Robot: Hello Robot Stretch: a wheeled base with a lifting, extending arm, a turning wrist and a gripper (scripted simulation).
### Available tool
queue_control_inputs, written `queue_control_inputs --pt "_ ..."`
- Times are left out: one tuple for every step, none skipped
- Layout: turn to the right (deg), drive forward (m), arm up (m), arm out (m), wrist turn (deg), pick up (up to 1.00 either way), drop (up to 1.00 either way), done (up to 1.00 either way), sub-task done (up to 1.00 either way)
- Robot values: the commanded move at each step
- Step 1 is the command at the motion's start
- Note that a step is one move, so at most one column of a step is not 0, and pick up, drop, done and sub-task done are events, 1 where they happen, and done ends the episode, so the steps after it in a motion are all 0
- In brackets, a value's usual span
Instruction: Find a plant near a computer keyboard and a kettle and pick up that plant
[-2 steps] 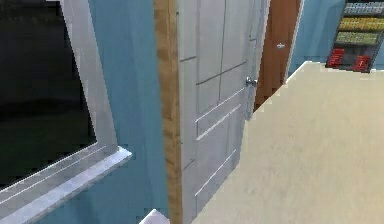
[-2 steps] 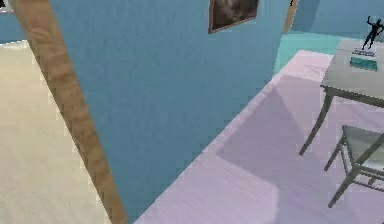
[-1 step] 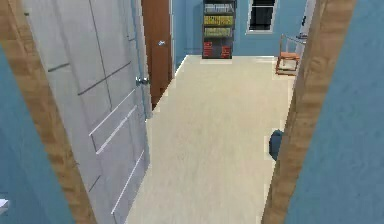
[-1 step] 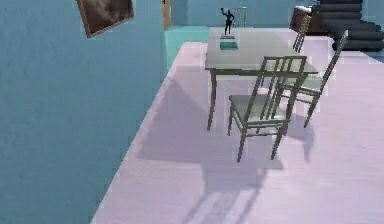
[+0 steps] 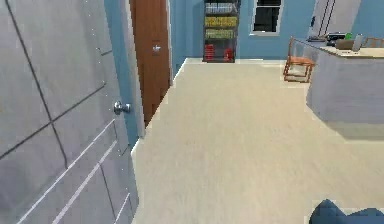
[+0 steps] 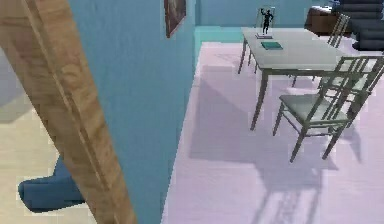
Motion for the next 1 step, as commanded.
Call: queue_control_inputs --pt "6.0 0.0 0.0 0.0 0.0 0.0 0.0 0.0 0.0"
